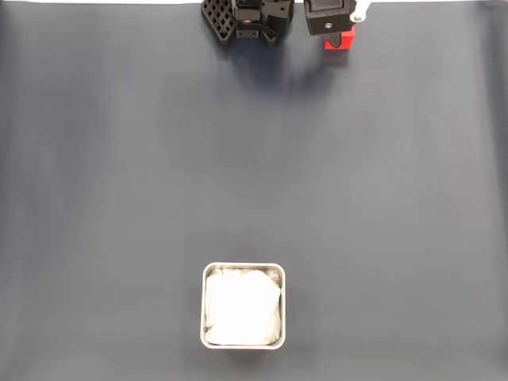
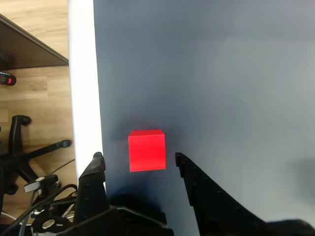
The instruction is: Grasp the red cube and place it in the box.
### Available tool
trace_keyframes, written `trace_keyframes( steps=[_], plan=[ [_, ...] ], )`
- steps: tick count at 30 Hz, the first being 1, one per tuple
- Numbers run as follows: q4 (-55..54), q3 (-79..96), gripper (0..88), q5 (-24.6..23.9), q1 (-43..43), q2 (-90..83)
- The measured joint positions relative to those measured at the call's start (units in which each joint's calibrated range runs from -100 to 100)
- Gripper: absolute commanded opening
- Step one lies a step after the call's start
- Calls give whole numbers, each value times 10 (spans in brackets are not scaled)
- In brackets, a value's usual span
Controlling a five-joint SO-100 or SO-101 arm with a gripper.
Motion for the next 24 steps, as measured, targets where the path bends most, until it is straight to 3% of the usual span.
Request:
trace_keyframes(
  steps=[24],
  plan=[
    [-78,63,358,11,19,21]
  ],
)
